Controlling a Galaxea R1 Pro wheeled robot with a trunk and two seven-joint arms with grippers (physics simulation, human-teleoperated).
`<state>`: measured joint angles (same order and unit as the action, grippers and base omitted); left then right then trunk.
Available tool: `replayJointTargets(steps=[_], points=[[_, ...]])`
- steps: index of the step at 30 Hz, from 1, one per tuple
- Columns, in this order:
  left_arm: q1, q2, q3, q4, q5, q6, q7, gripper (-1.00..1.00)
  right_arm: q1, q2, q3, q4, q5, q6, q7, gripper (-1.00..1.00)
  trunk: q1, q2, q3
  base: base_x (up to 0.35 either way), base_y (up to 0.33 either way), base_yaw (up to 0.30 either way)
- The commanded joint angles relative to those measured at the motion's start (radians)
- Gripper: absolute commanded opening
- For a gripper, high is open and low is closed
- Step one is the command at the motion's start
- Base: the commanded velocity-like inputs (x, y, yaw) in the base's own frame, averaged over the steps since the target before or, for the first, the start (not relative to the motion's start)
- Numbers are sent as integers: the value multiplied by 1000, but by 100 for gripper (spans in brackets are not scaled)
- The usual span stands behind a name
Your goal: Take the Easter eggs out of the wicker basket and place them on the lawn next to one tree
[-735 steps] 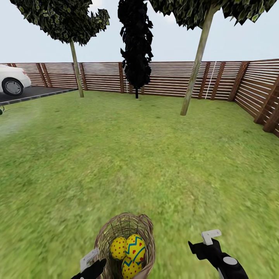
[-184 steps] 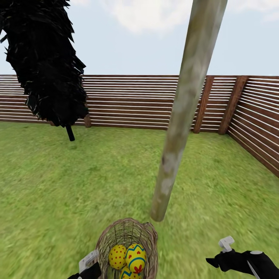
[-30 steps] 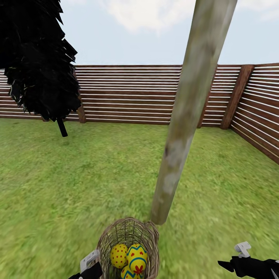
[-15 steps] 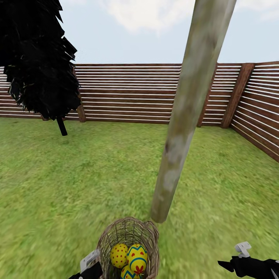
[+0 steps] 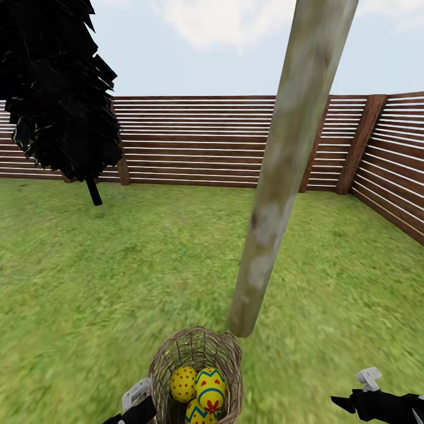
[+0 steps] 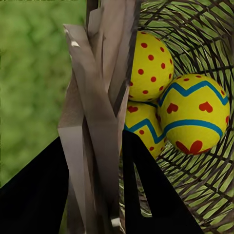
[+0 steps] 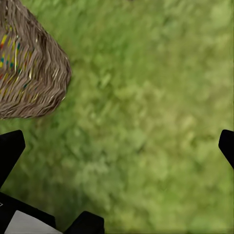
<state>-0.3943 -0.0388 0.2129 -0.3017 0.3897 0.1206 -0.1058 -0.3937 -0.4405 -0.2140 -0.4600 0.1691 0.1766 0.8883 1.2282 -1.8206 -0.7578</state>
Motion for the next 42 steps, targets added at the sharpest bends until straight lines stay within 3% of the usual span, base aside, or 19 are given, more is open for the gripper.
replayJointTargets(steps=[1, 38, 39, 42], points=[[0, 0, 6, -2, -5, 7, 34, -100, -1, 1, -8, -2, 7, 9, 8, 100, 0, 0, -1, 0, 0, 0], [0, 0, 4, -4, -6, 8, 32, -100, -1, 2, -8, -1, 7, 9, 6, 100, 4, -7, -4, 0, 0, 0], [0, 0, 4, -4, -6, 8, 32, 100, -1, 2, -8, -1, 7, 9, 6, 100, 4, -7, -4, 0, 0, 0], [0, 1, 5, -5, -6, 8, 32, 100, -1, 2, -8, -1, 7, 9, 6, 100, 4, -7, -4, 0, 0, 0]])
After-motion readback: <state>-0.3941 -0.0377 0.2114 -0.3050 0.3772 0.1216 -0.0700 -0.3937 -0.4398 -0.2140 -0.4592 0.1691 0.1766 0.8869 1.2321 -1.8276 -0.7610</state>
